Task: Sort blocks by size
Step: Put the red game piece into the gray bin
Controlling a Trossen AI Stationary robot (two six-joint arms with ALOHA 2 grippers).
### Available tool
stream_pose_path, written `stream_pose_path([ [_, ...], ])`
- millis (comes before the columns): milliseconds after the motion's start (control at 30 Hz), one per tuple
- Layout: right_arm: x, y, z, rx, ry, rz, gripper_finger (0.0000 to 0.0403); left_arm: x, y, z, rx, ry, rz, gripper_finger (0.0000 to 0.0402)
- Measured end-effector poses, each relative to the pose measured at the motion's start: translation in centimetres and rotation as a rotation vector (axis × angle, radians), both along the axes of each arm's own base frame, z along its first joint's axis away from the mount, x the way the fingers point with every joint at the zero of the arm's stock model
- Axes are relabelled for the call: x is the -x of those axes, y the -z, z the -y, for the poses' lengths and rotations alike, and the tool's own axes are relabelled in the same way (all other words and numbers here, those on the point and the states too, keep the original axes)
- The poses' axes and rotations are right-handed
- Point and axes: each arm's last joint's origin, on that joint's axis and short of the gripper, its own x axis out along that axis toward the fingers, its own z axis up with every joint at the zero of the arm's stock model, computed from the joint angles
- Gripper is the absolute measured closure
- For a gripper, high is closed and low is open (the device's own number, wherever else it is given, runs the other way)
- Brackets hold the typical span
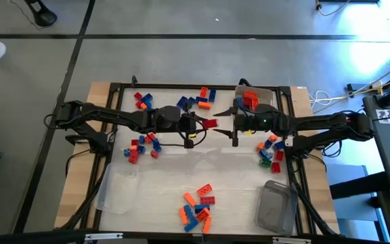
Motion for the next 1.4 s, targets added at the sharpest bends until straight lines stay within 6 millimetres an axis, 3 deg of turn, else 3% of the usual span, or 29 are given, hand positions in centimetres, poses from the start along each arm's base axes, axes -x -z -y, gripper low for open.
stream_pose_path([
  [367, -1.4, 0.1, 0.1, -0.004, -0.042, -0.009, 0.0147, 0.0, 0.0, 0.0, -0.003, 0.000, 0.001, 0.0263],
  [733, -1.4, -0.1, 0.0, -0.003, -0.058, 0.002, 0.0262, 0.0, 0.0, 0.0, -0.002, 0.003, -0.002, 0.0263],
  [1000, -1.4, -0.1, 0.1, -0.001, -0.054, 0.001, 0.0236, 0.0, 0.0, 0.0, 0.014, -0.003, 0.003, 0.0263],
  [1133, -1.4, -0.1, 0.1, -0.002, -0.052, 0.001, 0.0255, 0.0, 0.0, 0.0, 0.030, -0.010, 0.007, 0.0259],
  [1400, -0.3, -0.8, 0.3, 0.008, 0.075, -0.023, 0.0251, 0.2, 0.0, -0.2, 0.018, -0.058, -0.007, 0.0200],
])
